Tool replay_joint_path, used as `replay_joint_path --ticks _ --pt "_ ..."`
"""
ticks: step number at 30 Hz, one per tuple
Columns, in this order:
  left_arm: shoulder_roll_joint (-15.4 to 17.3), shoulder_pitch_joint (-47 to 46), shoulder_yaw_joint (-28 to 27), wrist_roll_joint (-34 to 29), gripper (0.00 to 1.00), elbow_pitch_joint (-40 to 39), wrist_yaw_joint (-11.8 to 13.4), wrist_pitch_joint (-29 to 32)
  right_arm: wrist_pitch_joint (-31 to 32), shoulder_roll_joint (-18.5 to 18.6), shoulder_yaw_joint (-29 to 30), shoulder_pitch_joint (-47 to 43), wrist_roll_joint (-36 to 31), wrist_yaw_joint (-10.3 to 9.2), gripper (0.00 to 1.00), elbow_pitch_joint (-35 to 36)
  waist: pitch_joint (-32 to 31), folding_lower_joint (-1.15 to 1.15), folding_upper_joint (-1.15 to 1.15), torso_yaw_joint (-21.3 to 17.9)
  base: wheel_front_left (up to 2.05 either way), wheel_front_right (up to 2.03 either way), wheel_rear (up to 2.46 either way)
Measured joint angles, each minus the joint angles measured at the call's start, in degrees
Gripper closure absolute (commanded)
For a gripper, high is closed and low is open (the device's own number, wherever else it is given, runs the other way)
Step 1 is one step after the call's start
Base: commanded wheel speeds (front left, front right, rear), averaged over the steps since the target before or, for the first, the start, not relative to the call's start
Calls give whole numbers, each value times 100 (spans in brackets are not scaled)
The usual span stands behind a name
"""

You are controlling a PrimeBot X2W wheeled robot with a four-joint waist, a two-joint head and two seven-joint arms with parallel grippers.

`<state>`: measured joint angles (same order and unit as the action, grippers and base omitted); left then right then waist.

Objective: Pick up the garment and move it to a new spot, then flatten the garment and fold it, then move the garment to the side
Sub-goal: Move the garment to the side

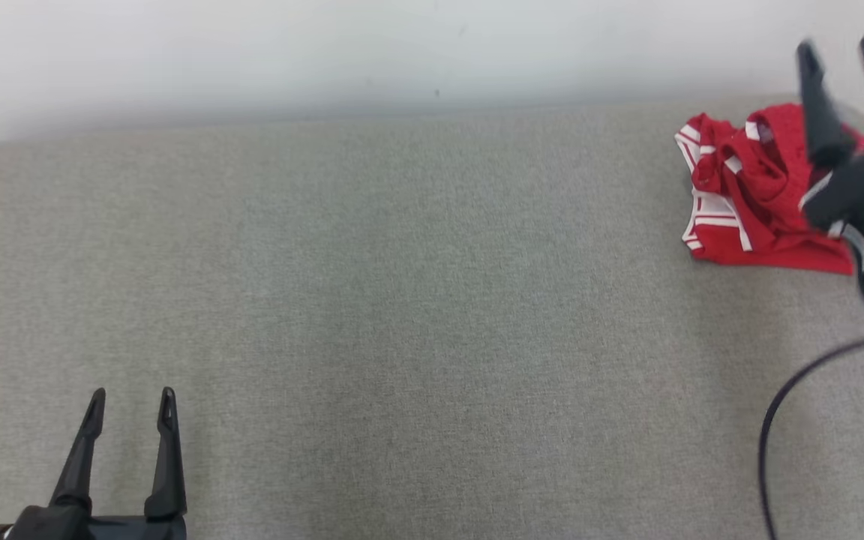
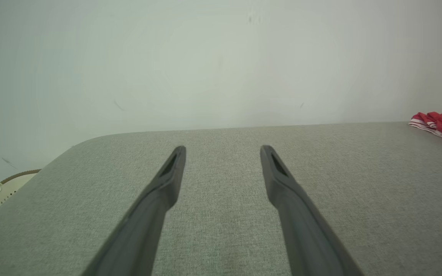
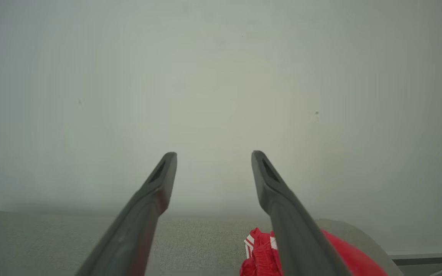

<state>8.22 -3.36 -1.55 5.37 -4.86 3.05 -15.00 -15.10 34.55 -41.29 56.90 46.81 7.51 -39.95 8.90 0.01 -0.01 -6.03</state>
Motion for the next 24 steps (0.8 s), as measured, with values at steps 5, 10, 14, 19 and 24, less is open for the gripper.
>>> replay_joint_path --ticks 5,10,14,19,24 --pt "-88 101 20 5 0 76 -24 0 -2 -423 1454 -1301 -701 -1 0 784 -225 0 0 97 0 0 0" --pt "-129 246 2 15 0 92 -11 0 -1 -1107 2729 -2744 -1766 -2 0 1622 -462 0 0 188 0 0 0" --pt "-137 355 -4 15 0 101 -19 0 -1 -1592 3094 -3568 -2504 -2 0 2299 -595 0 0 251 0 0 0" --pt "-157 375 -5 15 0 133 -36 0 -1 -2050 3374 -4363 -3322 -2 0 3093 -720 -1 0 299 0 0 0" --pt "-182 462 7 14 0 176 -40 0 -2 -2505 3387 -5063 -3918 -1 0 3765 -854 -1 0 339 0 0 0"
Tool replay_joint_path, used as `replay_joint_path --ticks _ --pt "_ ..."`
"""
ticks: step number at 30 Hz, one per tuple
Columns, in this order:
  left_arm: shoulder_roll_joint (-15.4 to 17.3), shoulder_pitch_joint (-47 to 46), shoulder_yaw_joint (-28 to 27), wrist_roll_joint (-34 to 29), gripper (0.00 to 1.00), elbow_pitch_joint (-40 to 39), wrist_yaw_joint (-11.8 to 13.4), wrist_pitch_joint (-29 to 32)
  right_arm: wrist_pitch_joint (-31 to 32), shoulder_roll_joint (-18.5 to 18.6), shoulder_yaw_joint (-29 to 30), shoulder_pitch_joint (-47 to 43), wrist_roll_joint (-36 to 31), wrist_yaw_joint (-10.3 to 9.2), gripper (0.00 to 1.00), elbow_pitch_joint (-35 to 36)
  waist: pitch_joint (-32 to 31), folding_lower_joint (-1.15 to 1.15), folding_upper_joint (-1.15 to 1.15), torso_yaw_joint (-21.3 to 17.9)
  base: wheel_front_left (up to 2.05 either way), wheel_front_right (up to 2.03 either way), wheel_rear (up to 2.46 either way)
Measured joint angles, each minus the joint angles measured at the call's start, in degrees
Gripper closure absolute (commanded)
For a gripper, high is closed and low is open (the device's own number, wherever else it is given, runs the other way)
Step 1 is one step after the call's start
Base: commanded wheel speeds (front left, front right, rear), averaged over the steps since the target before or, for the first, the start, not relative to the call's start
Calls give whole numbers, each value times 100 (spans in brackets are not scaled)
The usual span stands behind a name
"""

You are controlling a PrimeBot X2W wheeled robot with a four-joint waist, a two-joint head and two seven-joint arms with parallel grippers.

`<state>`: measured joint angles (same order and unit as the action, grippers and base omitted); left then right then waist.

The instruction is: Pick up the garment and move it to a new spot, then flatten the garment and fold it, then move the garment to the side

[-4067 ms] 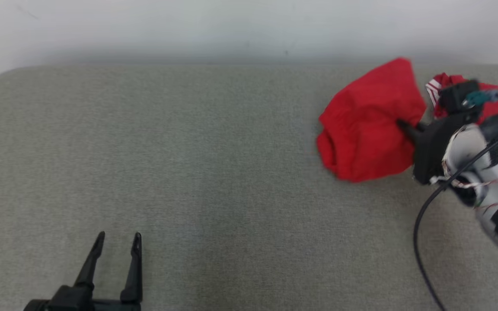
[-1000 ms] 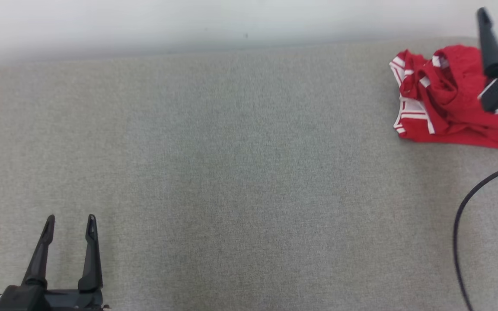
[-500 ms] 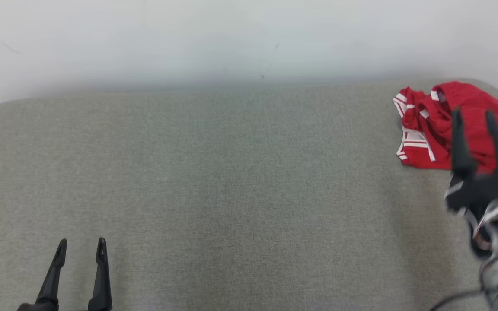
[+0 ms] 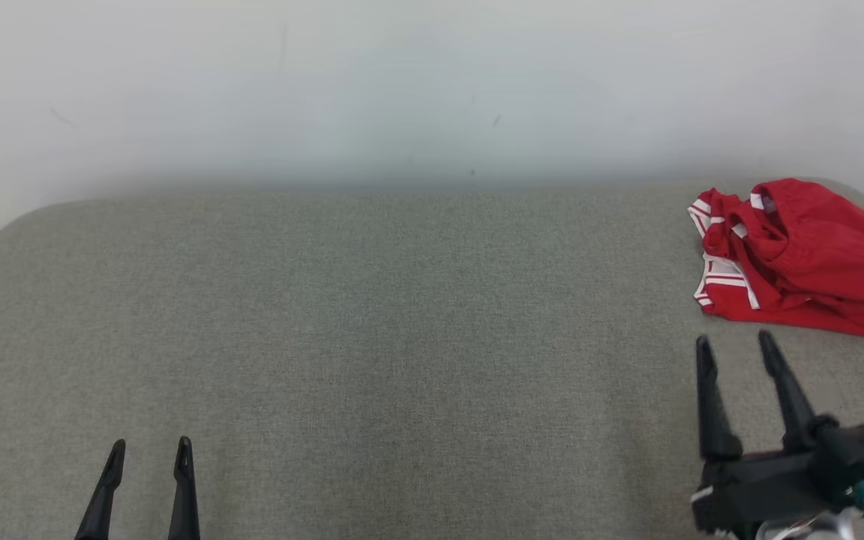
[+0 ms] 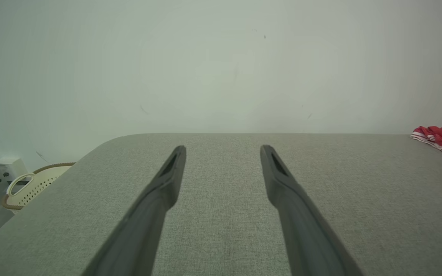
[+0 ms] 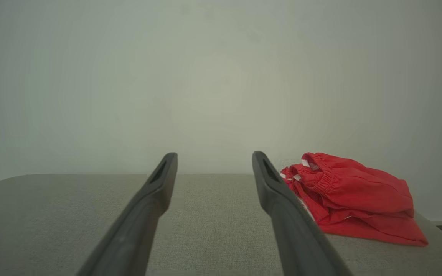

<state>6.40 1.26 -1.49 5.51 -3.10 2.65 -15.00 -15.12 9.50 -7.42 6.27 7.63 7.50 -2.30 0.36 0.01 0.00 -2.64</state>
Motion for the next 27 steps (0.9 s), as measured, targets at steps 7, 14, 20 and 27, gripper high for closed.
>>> replay_joint_path --ticks 7,14,20,27 --pt "-41 47 14 -10 0 70 -3 0 0 -323 -216 -541 -336 0 0 67 -122 0 0 56 0 0 0" --pt "-62 115 23 -10 0 220 -13 0 0 -411 -256 -682 -633 0 0 3 -213 0 0 84 0 0 0" --pt "-83 121 44 -10 0 286 -34 0 1 -457 -265 -651 -759 0 0 -45 -250 0 0 99 0 0 0" --pt "-90 121 89 -52 0 299 -7 0 0 -504 -192 -570 -780 0 0 -209 -256 -1 1 135 0 0 0"
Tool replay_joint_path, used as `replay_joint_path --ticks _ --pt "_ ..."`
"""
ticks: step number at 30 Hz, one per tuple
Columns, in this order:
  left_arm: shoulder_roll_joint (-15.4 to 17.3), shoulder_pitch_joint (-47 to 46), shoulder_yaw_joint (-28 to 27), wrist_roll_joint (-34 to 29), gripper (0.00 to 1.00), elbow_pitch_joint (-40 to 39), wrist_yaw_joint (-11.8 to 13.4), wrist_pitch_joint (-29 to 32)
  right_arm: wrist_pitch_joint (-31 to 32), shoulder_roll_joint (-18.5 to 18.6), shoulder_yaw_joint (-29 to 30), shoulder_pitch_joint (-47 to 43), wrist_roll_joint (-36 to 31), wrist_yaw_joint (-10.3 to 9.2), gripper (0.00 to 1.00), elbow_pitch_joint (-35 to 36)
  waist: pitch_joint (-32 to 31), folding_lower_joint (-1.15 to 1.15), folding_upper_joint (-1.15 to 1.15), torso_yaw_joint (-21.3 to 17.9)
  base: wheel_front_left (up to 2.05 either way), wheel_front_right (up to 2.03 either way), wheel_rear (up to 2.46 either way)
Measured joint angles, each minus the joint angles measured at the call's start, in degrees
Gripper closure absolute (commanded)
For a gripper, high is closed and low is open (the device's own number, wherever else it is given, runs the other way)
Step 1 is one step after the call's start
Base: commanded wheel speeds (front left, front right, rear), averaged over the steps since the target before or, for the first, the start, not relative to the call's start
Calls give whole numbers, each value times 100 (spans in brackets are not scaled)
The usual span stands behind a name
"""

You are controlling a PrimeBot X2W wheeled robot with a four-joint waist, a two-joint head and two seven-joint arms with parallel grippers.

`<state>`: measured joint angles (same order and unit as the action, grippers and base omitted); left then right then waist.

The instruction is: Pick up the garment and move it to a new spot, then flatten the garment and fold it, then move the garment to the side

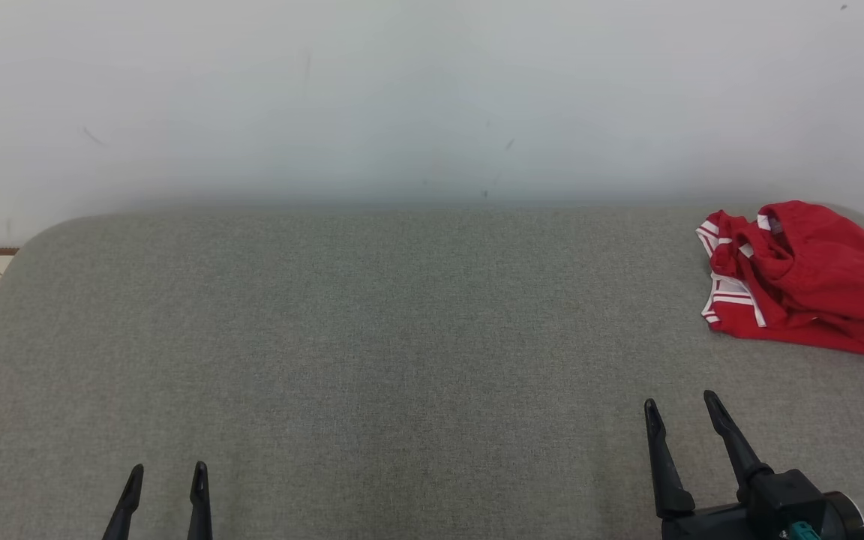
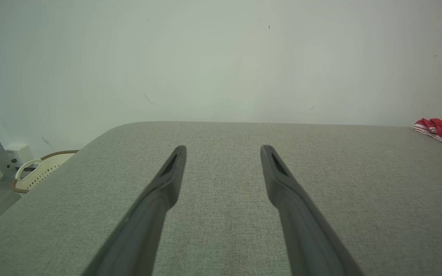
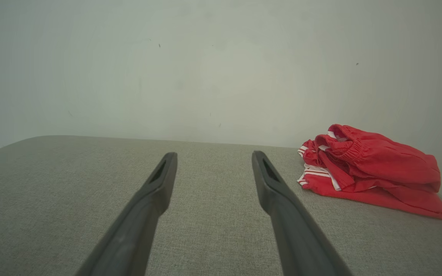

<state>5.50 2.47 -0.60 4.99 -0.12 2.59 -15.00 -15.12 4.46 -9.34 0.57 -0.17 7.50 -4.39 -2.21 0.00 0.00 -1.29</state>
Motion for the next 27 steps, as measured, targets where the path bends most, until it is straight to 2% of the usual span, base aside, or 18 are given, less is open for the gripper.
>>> replay_joint_path --ticks 18,19,23,27 --pt "-10 74 67 26 0 -49 -99 1 0 -57 102 -6 -115 0 0 -119 32 -1 0 -24 0 0 0" --pt "-26 91 75 26 100 7 -99 11 2 -56 100 -26 -113 0 100 -168 32 0 0 -23 0 0 0" --pt "-78 118 109 31 100 222 -99 40 8 -56 98 -182 -93 0 100 -375 33 0 0 -23 0 0 0" --pt "-88 114 92 426 100 330 -118 152 101 -46 120 -236 369 0 100 -402 40 -1 0 -18 0 0 0"
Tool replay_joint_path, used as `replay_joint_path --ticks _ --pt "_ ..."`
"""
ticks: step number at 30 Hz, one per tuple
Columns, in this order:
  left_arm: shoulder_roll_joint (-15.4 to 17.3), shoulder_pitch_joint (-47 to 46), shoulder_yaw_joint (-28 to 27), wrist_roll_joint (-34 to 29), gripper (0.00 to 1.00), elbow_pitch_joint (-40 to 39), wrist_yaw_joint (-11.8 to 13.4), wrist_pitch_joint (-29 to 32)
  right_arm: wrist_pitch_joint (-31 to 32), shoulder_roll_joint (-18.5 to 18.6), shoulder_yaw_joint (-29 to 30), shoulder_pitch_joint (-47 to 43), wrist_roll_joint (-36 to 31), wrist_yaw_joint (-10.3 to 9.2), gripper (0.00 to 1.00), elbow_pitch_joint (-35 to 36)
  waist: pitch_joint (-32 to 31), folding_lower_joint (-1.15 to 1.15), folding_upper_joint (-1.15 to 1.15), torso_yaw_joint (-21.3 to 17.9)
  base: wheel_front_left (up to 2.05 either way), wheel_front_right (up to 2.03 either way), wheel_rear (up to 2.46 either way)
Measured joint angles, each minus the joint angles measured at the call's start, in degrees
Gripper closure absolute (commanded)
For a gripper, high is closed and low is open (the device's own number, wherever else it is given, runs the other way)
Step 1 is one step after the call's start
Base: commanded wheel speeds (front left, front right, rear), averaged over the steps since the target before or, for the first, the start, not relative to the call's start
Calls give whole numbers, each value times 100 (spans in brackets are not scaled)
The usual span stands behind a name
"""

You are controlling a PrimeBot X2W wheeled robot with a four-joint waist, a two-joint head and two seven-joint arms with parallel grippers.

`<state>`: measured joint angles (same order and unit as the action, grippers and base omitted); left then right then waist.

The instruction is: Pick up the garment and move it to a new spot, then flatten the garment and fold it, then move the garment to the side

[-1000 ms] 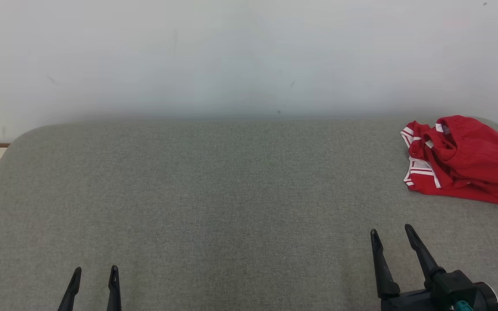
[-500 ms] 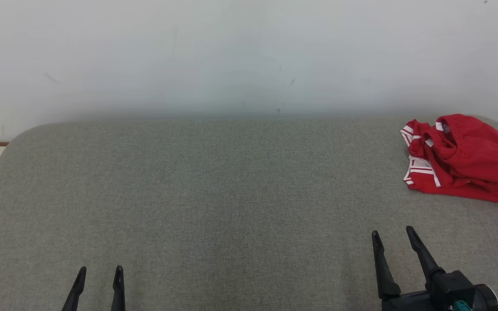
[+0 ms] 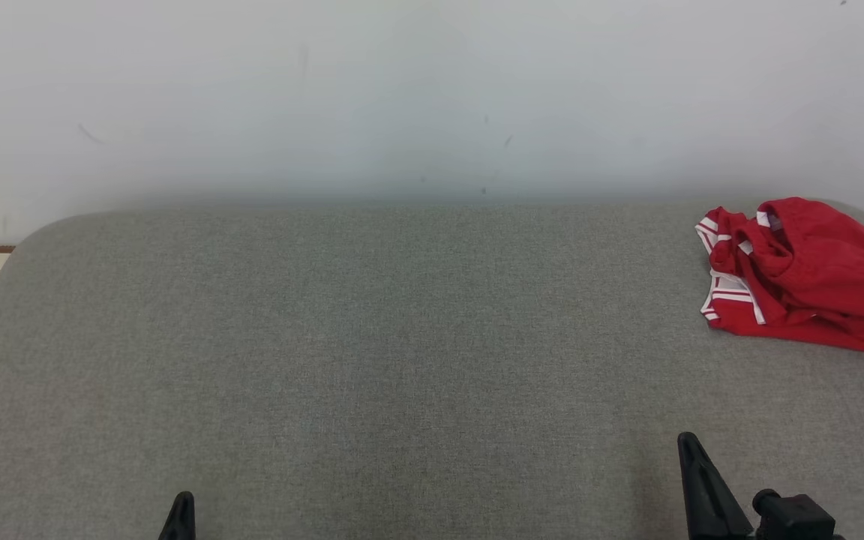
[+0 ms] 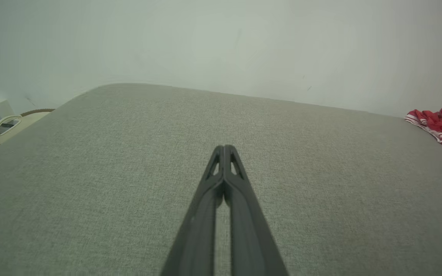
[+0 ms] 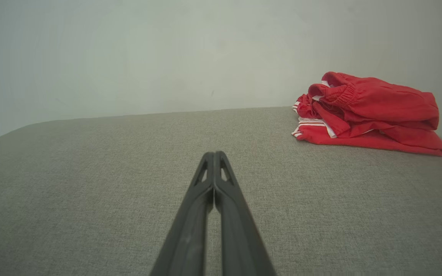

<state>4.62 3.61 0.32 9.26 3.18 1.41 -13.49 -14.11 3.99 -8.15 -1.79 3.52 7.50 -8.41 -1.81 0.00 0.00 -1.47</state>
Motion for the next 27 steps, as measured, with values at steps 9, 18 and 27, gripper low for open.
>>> replay_joint_path --ticks 9,18,27 --pt "-29 -19 -37 1040 100 83 -133 192 212 30 113 33 1173 0 100 -67 16 0 0 11 0 0 0" --pt "-49 -73 -90 1967 100 183 -227 387 433 66 243 130 2204 0 100 -146 32 0 0 21 0 0 0" --pt "-75 -155 -134 2792 100 256 -290 546 646 82 375 231 3126 0 100 -189 48 0 0 32 0 0 0"
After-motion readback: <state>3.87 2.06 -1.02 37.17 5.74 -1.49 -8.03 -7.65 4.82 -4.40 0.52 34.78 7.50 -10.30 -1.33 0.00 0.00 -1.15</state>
